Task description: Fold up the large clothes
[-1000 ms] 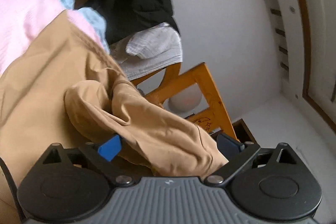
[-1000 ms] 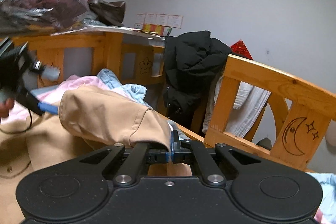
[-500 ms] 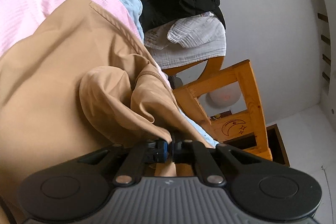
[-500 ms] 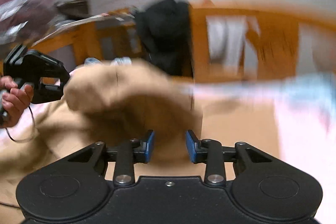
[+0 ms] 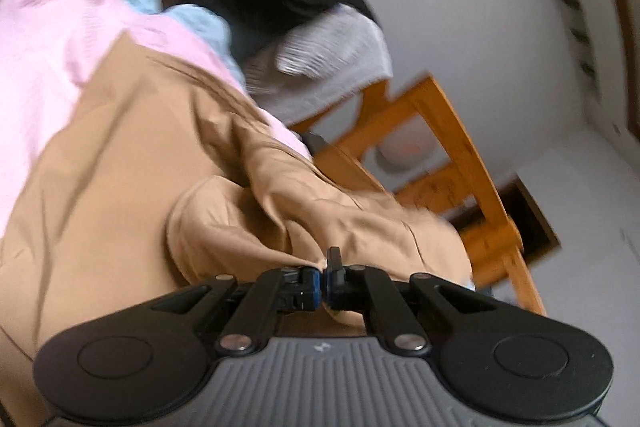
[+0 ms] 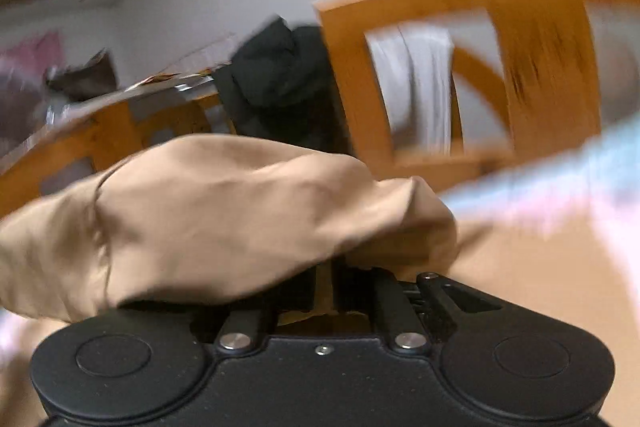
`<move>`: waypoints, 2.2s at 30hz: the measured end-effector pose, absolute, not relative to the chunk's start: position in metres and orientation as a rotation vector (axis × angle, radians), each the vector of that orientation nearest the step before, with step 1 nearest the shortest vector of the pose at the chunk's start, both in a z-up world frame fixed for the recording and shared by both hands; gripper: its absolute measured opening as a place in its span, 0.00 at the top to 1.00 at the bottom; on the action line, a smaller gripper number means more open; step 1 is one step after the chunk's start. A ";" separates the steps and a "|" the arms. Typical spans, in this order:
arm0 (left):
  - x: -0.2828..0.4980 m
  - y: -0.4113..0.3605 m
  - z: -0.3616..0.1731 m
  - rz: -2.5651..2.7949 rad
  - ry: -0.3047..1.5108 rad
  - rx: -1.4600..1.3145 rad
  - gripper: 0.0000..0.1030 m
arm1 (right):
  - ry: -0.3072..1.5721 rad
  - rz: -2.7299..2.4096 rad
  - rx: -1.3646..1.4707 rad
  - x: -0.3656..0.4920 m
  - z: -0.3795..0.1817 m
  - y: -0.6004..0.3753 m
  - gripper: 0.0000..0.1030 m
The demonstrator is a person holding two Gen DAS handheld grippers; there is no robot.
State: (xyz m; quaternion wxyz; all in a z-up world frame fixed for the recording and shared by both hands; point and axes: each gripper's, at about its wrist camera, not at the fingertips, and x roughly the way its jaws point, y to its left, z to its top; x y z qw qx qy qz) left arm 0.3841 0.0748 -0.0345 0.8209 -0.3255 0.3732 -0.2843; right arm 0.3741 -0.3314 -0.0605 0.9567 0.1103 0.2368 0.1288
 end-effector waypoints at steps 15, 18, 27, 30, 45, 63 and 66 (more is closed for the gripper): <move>0.388 0.109 -0.059 -0.406 0.922 -0.827 0.42 | 0.724 0.393 0.790 0.323 -0.069 -0.463 0.28; 0.409 0.093 -0.067 -0.287 1.029 -0.792 0.49 | 0.728 0.357 0.939 0.344 -0.074 -0.463 0.21; 0.420 0.055 -0.026 -0.227 0.860 -0.486 0.99 | 0.699 0.226 0.835 0.377 -0.060 -0.429 0.95; 0.426 0.049 -0.029 -0.218 0.835 -0.350 0.99 | 0.529 0.250 0.515 0.343 -0.040 -0.398 0.96; 0.434 0.065 -0.059 -0.273 0.946 -0.489 0.64 | 0.752 0.184 0.770 0.366 -0.077 -0.442 0.60; 0.429 0.052 -0.049 -0.184 0.895 -0.318 0.72 | 0.677 0.025 0.258 0.373 -0.063 -0.394 0.78; 0.400 0.048 -0.027 -0.194 0.797 -0.290 0.60 | 0.543 0.035 0.112 0.353 -0.035 -0.384 0.78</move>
